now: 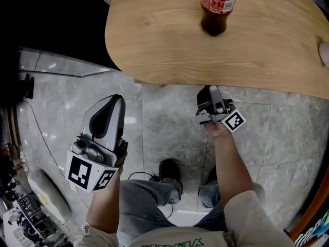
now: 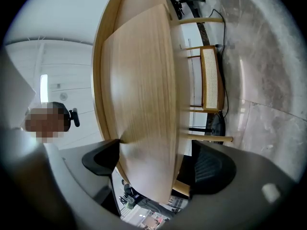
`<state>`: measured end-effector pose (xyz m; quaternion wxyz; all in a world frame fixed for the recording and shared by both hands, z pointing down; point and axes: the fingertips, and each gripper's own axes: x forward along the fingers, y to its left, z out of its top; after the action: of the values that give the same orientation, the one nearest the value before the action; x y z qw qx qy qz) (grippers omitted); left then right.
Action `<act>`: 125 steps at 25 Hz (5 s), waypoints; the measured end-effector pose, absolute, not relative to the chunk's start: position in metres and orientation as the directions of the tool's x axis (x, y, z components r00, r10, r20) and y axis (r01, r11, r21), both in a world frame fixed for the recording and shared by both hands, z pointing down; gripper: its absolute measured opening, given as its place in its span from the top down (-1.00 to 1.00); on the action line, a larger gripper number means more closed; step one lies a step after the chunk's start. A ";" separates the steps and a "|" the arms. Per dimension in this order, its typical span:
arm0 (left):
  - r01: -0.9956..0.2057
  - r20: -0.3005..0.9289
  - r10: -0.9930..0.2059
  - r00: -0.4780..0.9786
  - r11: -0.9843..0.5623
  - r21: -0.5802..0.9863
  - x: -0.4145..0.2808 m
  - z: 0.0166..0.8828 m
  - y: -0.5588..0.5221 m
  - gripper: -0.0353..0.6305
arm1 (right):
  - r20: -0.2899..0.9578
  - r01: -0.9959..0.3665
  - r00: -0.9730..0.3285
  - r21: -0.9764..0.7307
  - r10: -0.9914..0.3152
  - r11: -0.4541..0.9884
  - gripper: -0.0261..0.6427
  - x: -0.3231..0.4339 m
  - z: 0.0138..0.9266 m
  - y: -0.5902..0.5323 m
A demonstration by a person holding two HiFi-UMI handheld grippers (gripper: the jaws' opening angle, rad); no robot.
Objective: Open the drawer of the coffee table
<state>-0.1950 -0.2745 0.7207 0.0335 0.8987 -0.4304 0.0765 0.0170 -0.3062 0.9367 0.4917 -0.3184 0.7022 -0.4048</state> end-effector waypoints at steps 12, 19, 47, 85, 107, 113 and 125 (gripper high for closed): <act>-0.781 0.162 -0.770 0.617 -0.624 0.004 -0.198 0.723 -0.273 0.90 | -0.524 0.000 -0.276 -0.838 -0.806 0.545 -0.20 0.016 0.929 -0.300; -0.781 0.156 -0.771 0.618 -0.625 0.008 -0.199 0.722 -0.269 0.90 | -0.506 -0.015 -0.294 -0.845 -0.810 0.534 -0.15 0.014 0.929 -0.298; -0.762 0.139 -0.751 0.645 -0.647 0.040 -0.188 0.713 -0.252 0.90 | -0.499 0.034 -0.349 -0.853 -0.793 0.521 -0.04 0.003 0.937 -0.218; -0.743 0.129 -0.732 0.669 -0.665 0.075 -0.173 0.686 -0.237 0.90 | -0.238 0.021 -0.632 -0.956 -0.737 0.291 0.31 -0.026 0.975 -0.096; -0.750 0.055 -0.749 0.660 -0.653 0.099 -0.184 0.299 -0.263 0.90 | -0.040 -0.649 -0.727 -0.288 -0.686 0.704 0.91 0.038 0.333 -0.195; -0.773 -0.013 -0.775 0.632 -0.631 0.070 -0.195 0.209 -0.283 0.90 | 0.002 -0.843 -0.536 -0.049 -0.844 0.536 0.91 0.089 0.205 -0.209; -0.795 -0.037 -0.796 0.604 -0.605 0.041 -0.194 0.140 -0.276 0.90 | -0.060 -0.957 -0.290 0.022 -0.955 0.290 0.91 0.138 0.129 -0.197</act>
<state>-0.1937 -0.2762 0.1402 0.0103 0.8955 -0.4442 -0.0259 0.1383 -0.1974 0.1289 0.0176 -0.5954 0.8028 0.0268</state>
